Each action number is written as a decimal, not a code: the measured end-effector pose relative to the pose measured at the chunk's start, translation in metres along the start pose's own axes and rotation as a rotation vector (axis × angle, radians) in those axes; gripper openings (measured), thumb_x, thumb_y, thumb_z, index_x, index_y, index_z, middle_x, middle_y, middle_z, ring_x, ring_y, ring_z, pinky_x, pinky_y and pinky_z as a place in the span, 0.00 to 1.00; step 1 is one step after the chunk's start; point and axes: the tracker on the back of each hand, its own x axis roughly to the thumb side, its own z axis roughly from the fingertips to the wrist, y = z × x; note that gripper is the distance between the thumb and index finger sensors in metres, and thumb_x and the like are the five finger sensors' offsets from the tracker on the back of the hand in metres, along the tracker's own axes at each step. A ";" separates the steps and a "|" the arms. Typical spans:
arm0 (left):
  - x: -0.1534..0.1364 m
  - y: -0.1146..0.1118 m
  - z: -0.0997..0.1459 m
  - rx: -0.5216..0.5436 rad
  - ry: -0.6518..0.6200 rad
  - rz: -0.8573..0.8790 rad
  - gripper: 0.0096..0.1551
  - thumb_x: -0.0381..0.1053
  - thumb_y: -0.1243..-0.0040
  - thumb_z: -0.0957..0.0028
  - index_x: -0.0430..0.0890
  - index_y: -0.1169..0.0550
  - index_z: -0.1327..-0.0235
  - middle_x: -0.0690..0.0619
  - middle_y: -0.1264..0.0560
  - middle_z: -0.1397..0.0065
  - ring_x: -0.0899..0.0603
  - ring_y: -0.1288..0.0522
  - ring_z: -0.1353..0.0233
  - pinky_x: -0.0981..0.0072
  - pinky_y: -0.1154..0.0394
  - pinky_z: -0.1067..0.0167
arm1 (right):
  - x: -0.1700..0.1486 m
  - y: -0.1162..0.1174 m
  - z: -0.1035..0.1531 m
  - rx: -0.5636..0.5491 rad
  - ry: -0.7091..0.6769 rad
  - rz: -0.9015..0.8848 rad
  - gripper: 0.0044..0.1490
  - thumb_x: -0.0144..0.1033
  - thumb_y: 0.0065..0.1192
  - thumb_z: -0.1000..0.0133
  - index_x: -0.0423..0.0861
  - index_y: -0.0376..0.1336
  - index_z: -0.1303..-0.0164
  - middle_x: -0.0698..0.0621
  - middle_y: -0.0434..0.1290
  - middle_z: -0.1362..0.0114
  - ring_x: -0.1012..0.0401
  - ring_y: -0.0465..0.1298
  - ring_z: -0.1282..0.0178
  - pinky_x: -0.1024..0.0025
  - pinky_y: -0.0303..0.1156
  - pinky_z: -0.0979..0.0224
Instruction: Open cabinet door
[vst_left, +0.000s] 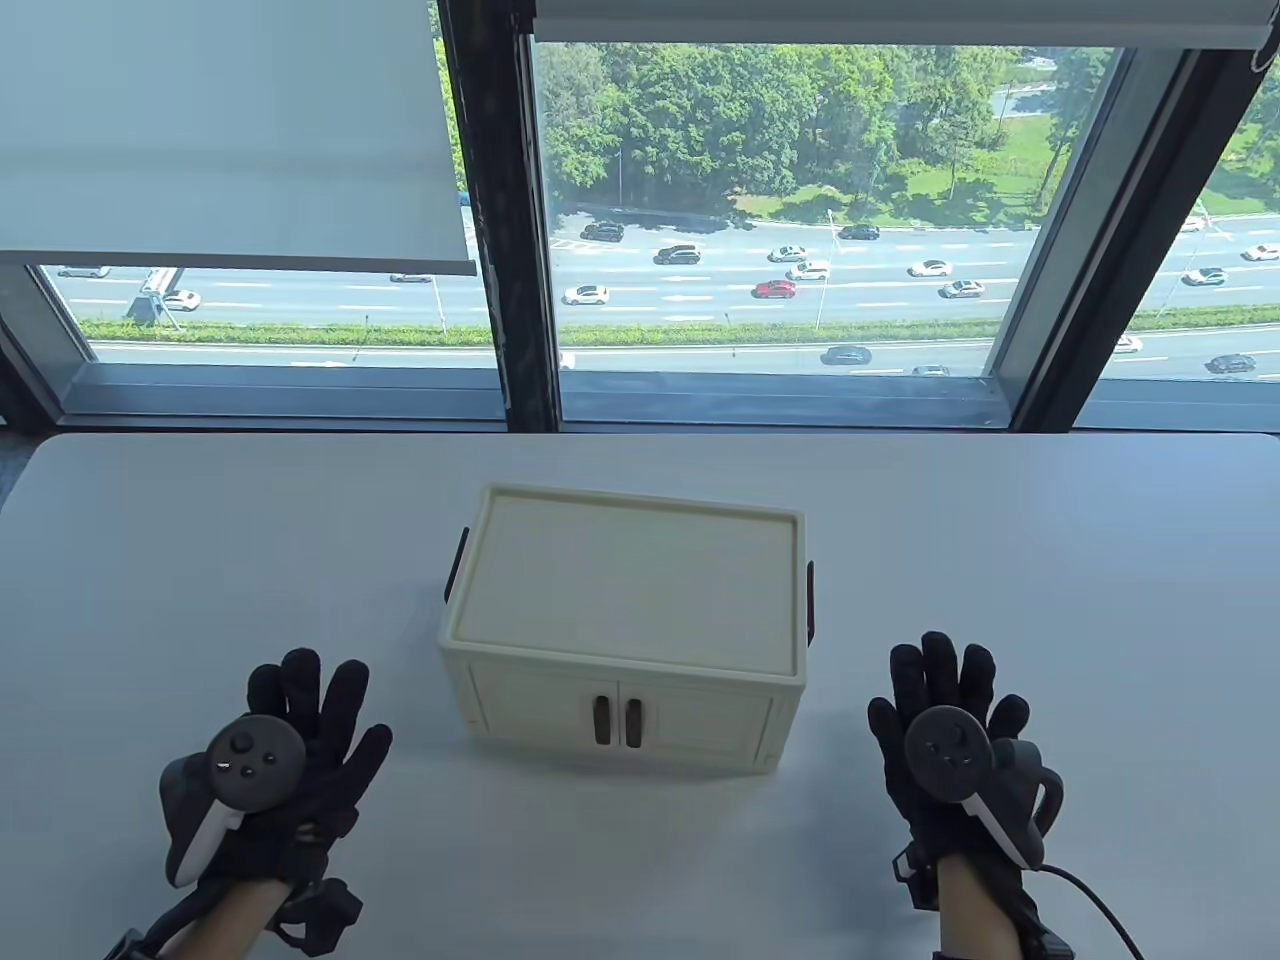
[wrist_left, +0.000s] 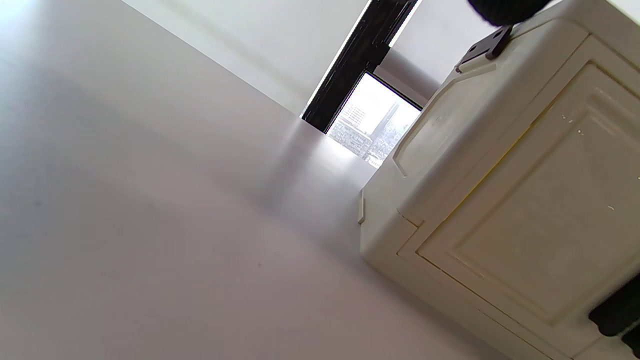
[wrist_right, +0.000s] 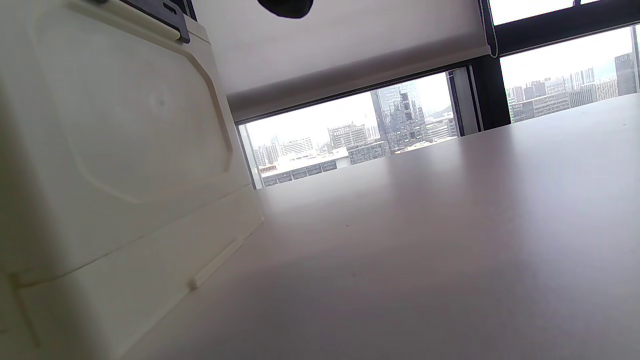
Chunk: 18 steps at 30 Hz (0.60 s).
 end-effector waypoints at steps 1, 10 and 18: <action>0.001 0.000 0.001 0.006 0.001 -0.001 0.41 0.72 0.60 0.43 0.64 0.55 0.19 0.65 0.76 0.19 0.51 0.82 0.21 0.43 0.74 0.25 | 0.000 0.000 0.000 -0.002 0.000 0.000 0.41 0.57 0.32 0.40 0.55 0.40 0.17 0.51 0.35 0.14 0.50 0.27 0.21 0.36 0.35 0.29; 0.035 -0.012 0.009 -0.034 -0.038 0.053 0.41 0.71 0.57 0.42 0.53 0.45 0.19 0.48 0.49 0.19 0.37 0.51 0.20 0.41 0.56 0.24 | -0.001 -0.001 -0.001 -0.003 -0.004 -0.008 0.40 0.57 0.32 0.40 0.55 0.40 0.17 0.51 0.35 0.14 0.50 0.26 0.21 0.37 0.35 0.29; 0.099 -0.033 0.009 0.021 -0.172 0.095 0.35 0.69 0.52 0.44 0.47 0.23 0.35 0.50 0.25 0.43 0.42 0.27 0.43 0.44 0.34 0.37 | 0.001 -0.003 -0.001 -0.009 -0.018 -0.033 0.40 0.57 0.32 0.40 0.55 0.40 0.17 0.51 0.35 0.14 0.50 0.26 0.21 0.36 0.35 0.29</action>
